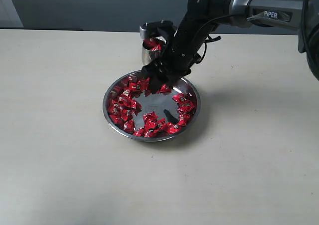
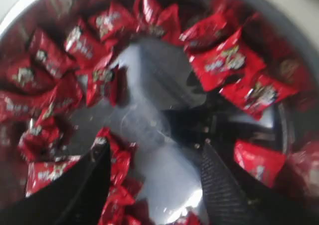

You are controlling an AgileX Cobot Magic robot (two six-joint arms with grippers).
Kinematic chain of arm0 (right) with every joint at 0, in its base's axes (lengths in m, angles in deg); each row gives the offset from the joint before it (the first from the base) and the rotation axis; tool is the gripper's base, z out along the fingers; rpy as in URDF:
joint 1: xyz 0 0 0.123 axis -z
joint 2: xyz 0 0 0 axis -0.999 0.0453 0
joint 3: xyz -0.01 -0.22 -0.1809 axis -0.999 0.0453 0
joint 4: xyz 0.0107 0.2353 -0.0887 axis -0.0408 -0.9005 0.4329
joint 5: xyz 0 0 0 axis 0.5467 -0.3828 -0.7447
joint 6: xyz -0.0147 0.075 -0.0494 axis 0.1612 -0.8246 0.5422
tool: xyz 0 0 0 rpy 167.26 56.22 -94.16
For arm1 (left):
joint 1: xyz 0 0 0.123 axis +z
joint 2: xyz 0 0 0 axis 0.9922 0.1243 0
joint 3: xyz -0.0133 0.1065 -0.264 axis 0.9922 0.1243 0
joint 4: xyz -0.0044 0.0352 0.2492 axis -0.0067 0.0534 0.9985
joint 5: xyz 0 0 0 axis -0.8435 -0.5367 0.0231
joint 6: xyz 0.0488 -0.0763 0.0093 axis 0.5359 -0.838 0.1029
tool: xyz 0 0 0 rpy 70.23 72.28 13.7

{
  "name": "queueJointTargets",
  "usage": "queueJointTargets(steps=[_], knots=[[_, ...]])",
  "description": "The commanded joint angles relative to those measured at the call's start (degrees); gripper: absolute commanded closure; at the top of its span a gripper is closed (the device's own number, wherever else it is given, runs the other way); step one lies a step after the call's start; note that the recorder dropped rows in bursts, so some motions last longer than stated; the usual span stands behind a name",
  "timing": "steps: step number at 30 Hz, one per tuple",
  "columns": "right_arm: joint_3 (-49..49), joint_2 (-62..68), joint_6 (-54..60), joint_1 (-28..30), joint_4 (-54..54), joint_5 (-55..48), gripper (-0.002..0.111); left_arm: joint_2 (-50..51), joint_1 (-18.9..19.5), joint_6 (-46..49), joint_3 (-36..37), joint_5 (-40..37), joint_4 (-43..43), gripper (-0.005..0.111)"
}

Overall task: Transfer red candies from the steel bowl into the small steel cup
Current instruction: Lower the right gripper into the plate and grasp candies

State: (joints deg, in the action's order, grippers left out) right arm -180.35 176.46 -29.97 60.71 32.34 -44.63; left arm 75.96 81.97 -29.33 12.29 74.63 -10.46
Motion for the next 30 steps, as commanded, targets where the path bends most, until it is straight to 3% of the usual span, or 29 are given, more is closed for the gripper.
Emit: queueJointTargets(steps=[1, 6, 15, 30], knots=[[-0.1, 0.12, 2.01, -1.11, -1.33, -8.71, 0.056, -0.3, -0.37, -0.21, 0.14, 0.33, -0.23, 0.106], [-0.1, 0.12, 3.53, -3.05, -2.5, -9.74, 0.056, -0.3, -0.37, -0.21, 0.14, 0.33, -0.23, 0.106], [-0.1, 0.24, 4.71, -6.97, 2.54, 0.15, 0.056, -0.3, -0.37, -0.21, 0.14, 0.33, -0.23, 0.106], [-0.1, 4.39, 4.43, -7.1, 3.38, -1.05, 0.056, -0.3, -0.37, -0.21, 0.14, 0.33, -0.23, 0.106]])
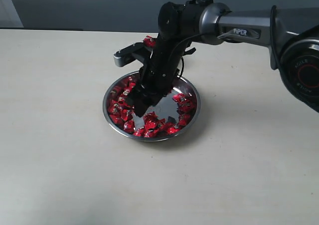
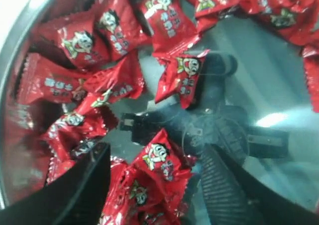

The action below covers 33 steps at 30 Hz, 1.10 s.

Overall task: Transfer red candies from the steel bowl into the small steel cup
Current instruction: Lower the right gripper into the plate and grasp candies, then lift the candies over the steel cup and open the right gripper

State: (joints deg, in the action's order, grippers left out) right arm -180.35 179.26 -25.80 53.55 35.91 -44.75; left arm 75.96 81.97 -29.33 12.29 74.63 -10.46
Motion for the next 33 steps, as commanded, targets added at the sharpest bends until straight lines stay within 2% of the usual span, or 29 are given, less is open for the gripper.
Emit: queueJointTargets(steps=[1, 8, 10, 15, 17, 21, 33], knots=[[-0.1, 1.99, 0.26, 0.06, -0.19, -0.93, 0.056, -0.3, -0.37, -0.21, 0.14, 0.33, -0.23, 0.106], [-0.1, 2.37, 0.26, 0.06, -0.05, 0.54, 0.058, -0.3, -0.37, -0.21, 0.14, 0.33, -0.23, 0.106], [-0.1, 2.37, 0.26, 0.06, -0.05, 0.81, 0.067, -0.3, -0.37, -0.21, 0.14, 0.33, -0.23, 0.106], [-0.1, 2.37, 0.26, 0.06, -0.05, 0.81, 0.101, -0.3, -0.37, -0.21, 0.14, 0.33, -0.23, 0.106], [-0.1, 2.37, 0.26, 0.06, -0.05, 0.81, 0.109, -0.3, -0.37, -0.21, 0.14, 0.33, -0.23, 0.106], [-0.1, 0.68, 0.26, 0.06, 0.21, 1.86, 0.109, -0.3, -0.37, -0.21, 0.14, 0.33, -0.23, 0.106], [-0.1, -5.4, -5.6, 1.86, 14.12, 15.32, 0.109, -0.3, -0.37, -0.21, 0.14, 0.33, -0.23, 0.106]])
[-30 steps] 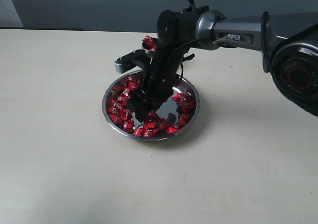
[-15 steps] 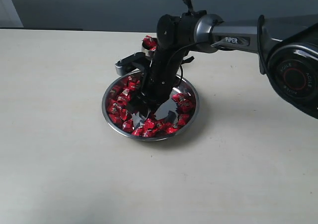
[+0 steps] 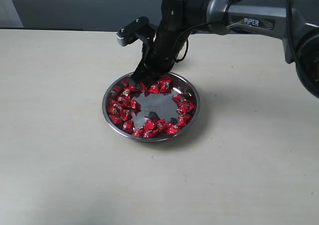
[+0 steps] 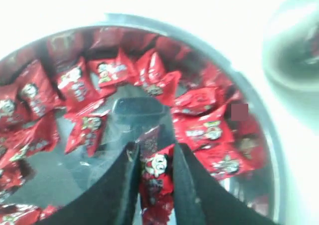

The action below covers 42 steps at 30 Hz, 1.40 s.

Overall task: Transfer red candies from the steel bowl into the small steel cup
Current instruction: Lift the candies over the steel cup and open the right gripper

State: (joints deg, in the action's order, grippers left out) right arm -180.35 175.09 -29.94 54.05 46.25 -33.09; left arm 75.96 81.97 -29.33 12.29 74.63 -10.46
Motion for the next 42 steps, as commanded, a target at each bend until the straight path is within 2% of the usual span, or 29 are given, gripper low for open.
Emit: queueJointTargets(steps=[1, 8, 15, 18, 21, 24, 27, 42], knots=[[-0.1, -1.23, -1.94, 1.96, 5.0, 5.04, 0.109, -0.3, -0.37, -0.21, 0.14, 0.33, -0.23, 0.106], [-0.1, -1.23, -6.38, 6.04, 4.08, 12.79, 0.109, -0.3, -0.37, -0.21, 0.14, 0.33, -0.23, 0.106], [-0.1, -1.23, -5.83, 9.4, -3.07, 17.32, 0.109, -0.3, -0.37, -0.21, 0.14, 0.33, -0.23, 0.106], [-0.1, -1.23, -1.67, 10.36, -7.57, 20.46, 0.109, -0.3, -0.37, -0.21, 0.14, 0.33, -0.23, 0.106], [-0.1, -1.23, 11.24, 10.71, -16.96, 24.62, 0.109, -0.3, -0.37, -0.21, 0.14, 0.33, -0.23, 0.106], [-0.1, -0.53, 15.99, 10.71, -20.67, 28.54, 0.109, -0.3, -0.37, -0.21, 0.14, 0.33, -0.23, 0.106], [-0.1, 0.75, 18.15, 10.71, -22.27, 32.01, 0.109, -0.3, -0.37, -0.21, 0.14, 0.33, -0.23, 0.106], [-0.1, 3.59, 23.43, 9.37, -23.59, 32.49, 0.109, -0.3, -0.37, -0.21, 0.14, 0.33, -0.23, 0.106]])
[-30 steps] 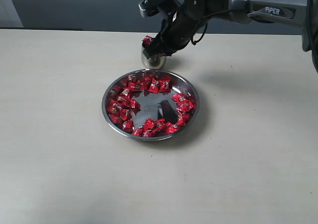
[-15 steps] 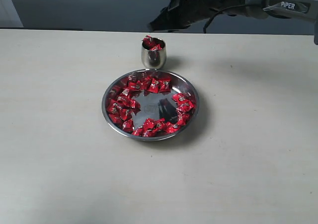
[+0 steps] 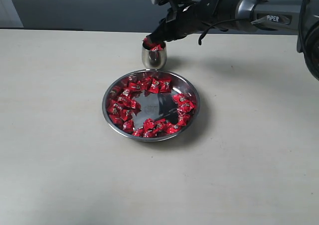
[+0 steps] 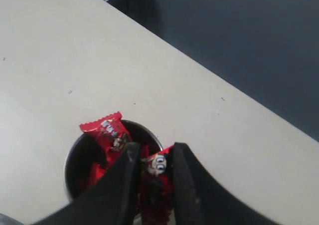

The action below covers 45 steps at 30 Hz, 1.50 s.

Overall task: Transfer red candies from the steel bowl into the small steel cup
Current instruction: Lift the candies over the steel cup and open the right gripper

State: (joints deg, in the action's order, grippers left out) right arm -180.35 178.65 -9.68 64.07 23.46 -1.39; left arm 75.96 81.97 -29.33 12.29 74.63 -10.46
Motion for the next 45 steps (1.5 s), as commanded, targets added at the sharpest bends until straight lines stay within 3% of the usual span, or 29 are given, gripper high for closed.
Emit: queueJointTargets(steps=[1, 19, 25, 33, 39, 45], knots=[[-0.1, 0.03, 4.34, -0.77, -0.8, 0.79, 0.109, -0.3, -0.37, -0.21, 0.14, 0.33, -0.23, 0.106], [-0.1, 0.25, 11.05, -1.5, -1.99, 1.56, 0.108, -0.3, -0.37, -0.21, 0.14, 0.33, -0.23, 0.106], [-0.1, 0.25, 11.05, -1.5, -2.28, 2.3, 0.09, -0.3, -0.37, -0.21, 0.14, 0.33, -0.23, 0.106], [-0.1, 0.25, 11.14, -1.5, -2.84, 2.13, 0.088, -0.3, -0.37, -0.21, 0.14, 0.33, -0.23, 0.106], [-0.1, 0.25, 11.14, -1.38, -2.84, 1.75, 0.067, -0.3, -0.37, -0.21, 0.14, 0.33, -0.23, 0.106], [-0.1, 0.25, 11.14, -1.38, -3.04, 2.13, 0.067, -0.3, -0.37, -0.21, 0.14, 0.33, -0.23, 0.106]])
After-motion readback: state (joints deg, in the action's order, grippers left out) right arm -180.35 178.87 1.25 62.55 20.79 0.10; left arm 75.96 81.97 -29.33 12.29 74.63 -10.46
